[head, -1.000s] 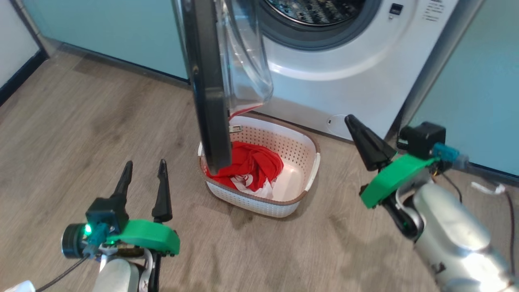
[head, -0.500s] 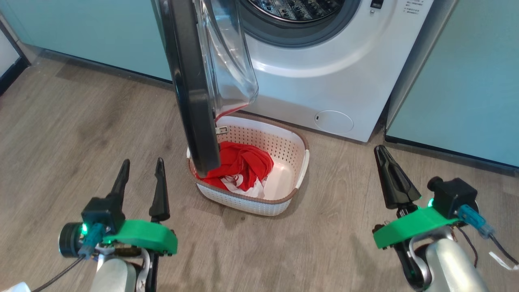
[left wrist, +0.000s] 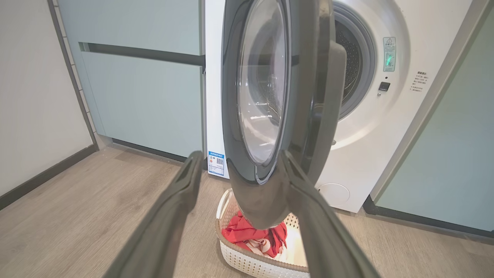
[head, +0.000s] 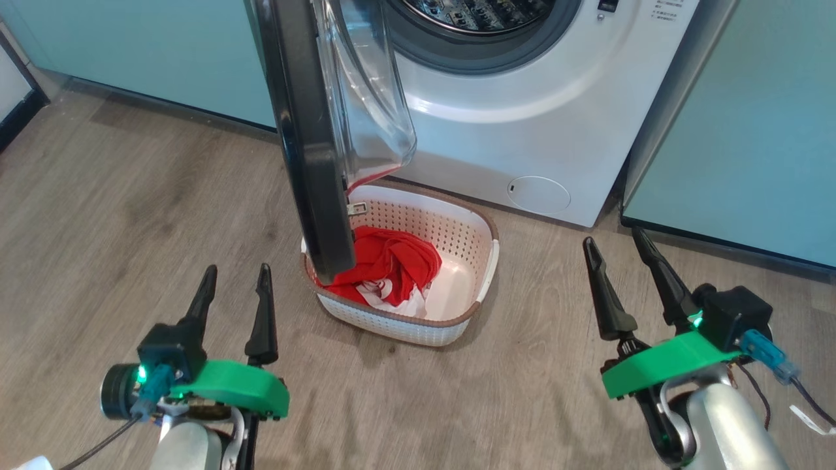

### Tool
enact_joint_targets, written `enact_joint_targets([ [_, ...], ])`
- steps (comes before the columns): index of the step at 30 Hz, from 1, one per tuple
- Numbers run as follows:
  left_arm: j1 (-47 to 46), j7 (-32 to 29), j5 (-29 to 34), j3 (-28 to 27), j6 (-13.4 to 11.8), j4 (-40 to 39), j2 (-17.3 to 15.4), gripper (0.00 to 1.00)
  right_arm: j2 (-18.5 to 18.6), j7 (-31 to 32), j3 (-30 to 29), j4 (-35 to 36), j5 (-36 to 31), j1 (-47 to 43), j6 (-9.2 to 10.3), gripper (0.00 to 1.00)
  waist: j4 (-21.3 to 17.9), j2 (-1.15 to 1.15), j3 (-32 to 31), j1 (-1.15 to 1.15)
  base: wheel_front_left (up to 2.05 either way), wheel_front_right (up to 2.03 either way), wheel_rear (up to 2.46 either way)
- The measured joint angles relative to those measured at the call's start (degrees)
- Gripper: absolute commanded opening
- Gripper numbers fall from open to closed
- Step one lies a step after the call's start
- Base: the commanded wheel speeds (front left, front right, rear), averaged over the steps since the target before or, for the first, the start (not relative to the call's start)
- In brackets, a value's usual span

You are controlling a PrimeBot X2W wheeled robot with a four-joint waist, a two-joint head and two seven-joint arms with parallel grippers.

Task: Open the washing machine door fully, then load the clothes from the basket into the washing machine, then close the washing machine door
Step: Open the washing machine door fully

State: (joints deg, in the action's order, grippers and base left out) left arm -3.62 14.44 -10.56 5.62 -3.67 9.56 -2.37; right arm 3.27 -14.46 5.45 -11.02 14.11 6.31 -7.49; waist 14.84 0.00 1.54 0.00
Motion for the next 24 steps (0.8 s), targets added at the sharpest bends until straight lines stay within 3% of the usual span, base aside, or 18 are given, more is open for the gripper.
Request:
enact_joint_targets([
  [24,0.1,0.0,0.0,0.1,0.4,-0.2,0.0,1.0,0.0,0.0,0.0,-0.3,1.6,0.0,0.0,1.0,-0.5,0.0,-0.4,0.0,0.0,0.0,0.0],
])
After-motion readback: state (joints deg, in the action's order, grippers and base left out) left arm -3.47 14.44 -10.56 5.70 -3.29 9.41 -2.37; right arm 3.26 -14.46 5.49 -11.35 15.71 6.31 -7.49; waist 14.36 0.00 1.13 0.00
